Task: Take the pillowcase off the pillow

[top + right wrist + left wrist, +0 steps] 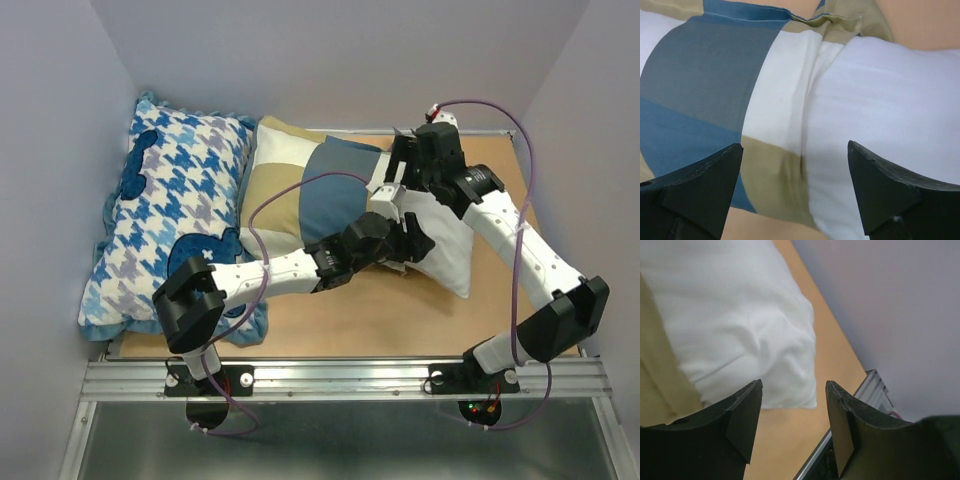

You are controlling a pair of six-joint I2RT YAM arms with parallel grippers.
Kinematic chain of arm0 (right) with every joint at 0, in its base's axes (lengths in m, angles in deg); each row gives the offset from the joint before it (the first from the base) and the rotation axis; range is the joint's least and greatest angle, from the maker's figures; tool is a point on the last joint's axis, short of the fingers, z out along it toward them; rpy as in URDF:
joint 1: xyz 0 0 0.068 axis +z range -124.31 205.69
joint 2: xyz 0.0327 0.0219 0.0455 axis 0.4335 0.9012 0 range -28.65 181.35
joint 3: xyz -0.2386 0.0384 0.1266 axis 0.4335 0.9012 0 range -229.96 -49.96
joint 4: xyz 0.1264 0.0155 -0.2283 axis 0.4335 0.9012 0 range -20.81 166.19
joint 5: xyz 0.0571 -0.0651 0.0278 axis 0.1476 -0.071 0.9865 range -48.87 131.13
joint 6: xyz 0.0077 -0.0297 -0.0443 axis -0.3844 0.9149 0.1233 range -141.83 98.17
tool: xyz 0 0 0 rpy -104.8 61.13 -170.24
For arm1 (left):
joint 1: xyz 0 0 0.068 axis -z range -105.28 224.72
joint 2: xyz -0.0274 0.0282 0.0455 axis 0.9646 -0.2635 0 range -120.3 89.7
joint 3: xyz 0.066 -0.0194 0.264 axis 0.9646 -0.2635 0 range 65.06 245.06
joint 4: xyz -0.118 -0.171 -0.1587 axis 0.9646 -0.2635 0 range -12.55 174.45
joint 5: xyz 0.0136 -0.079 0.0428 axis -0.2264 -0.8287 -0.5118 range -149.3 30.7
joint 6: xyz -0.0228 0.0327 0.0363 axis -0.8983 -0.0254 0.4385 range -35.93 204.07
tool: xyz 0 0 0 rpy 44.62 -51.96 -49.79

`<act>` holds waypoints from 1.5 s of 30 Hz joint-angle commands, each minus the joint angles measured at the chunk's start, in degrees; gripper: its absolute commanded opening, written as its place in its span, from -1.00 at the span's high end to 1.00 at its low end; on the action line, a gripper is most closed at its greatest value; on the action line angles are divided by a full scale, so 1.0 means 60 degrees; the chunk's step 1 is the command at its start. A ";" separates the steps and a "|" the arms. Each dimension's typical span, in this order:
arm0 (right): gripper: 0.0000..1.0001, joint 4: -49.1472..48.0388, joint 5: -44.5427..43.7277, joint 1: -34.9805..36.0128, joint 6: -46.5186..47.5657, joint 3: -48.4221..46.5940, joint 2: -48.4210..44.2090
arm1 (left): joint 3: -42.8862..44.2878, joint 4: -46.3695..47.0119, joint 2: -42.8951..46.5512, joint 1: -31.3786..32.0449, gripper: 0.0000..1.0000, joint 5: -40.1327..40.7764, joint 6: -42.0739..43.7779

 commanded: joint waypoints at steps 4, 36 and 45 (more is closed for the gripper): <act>-0.86 0.0152 -0.0369 -0.0118 0.0159 0.0436 -0.1602 | 0.1044 -0.0677 0.1259 -0.0590 -0.30 0.0126 0.0749; 0.99 -0.2852 0.1710 -0.2169 -0.1175 0.4688 -0.2134 | -0.0171 -0.3213 0.0206 -0.0795 -0.50 0.4126 0.0912; 0.99 -0.1519 0.1915 -0.2169 -0.0706 0.2373 -0.2339 | 0.0299 -0.4211 0.0921 -0.0546 -0.51 0.4464 0.1439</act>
